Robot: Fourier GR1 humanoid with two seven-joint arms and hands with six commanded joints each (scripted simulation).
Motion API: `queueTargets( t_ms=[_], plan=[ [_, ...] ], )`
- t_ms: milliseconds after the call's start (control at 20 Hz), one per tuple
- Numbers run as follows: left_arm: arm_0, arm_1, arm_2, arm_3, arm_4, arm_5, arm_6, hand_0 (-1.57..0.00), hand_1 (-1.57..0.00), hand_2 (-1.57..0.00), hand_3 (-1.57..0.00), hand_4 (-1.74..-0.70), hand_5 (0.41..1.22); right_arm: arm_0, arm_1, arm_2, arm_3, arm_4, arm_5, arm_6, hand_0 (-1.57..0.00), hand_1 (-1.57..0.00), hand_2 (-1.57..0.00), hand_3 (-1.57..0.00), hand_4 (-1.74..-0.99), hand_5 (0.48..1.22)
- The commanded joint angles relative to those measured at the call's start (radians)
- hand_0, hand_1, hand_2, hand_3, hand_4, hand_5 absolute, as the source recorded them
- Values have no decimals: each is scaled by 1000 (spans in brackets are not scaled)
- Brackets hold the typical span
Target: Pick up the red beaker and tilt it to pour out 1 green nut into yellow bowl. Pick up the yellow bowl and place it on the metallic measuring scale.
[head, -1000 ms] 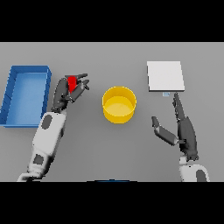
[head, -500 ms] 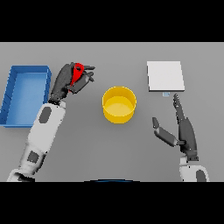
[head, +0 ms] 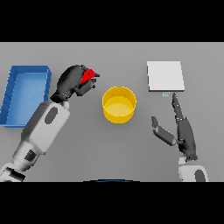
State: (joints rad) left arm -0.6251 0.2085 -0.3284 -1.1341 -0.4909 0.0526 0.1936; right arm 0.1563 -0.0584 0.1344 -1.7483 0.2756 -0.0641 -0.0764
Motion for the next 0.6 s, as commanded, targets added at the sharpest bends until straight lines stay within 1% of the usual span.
queueTargets(
  t_ms=[0,100,150,250,300,350,400,450,500,550],
  plan=[
    [-17,10,-38,-3,-43,-9,25,-1569,-1569,-1569,-1568,-1738,1133,-5,5,-1,3,-1,-3,11,1,1,1,1,-1254,687],
    [-64,37,-110,16,-123,-33,40,-1570,-1570,-1570,-1569,-1739,1127,7,-3,-2,-16,-7,4,4,1,1,1,1,-1256,690],
    [-91,52,-142,30,-162,-45,48,-1570,-1570,-1570,-1570,-1740,1145,18,4,8,-26,-1,4,2,1,1,1,1,-1262,694],
    [-122,64,-201,39,-221,-68,64,-1570,-1570,-1570,-1570,-1740,1173,7,-3,2,-20,-3,8,20,1,1,1,1,-1270,700],
    [-135,84,-221,33,-240,-84,53,-1570,-1570,-1570,-1570,-1740,1182,20,7,15,-23,1,10,11,1,1,1,1,-1274,702],
    [-154,93,-242,39,-262,-98,55,-1571,-1571,-1571,-1570,-1740,1190,7,3,6,-20,-4,9,19,1,1,1,1,-1274,704],
    [-174,97,-263,48,-280,-114,54,-1571,-1571,-1571,-1571,-1691,1196,-2,-2,0,-18,-4,7,27,1,1,1,1,-1282,705],
    [-194,102,-288,58,-304,-132,53,-1571,-1571,-1571,-1571,-1649,1201,10,6,4,-19,-5,5,13,1,1,1,1,-1284,705],
    [-215,110,-308,64,-318,-154,42,-1571,-1571,-1571,-1571,-1666,1205,11,7,2,-12,-15,10,10,1,1,1,1,-1283,702],
    [-234,116,-338,63,-338,-191,42,-1571,-1571,-1571,-1470,-1677,1208,13,14,3,1,-19,11,-5,1,1,1,1,-1285,697]
  ],
)
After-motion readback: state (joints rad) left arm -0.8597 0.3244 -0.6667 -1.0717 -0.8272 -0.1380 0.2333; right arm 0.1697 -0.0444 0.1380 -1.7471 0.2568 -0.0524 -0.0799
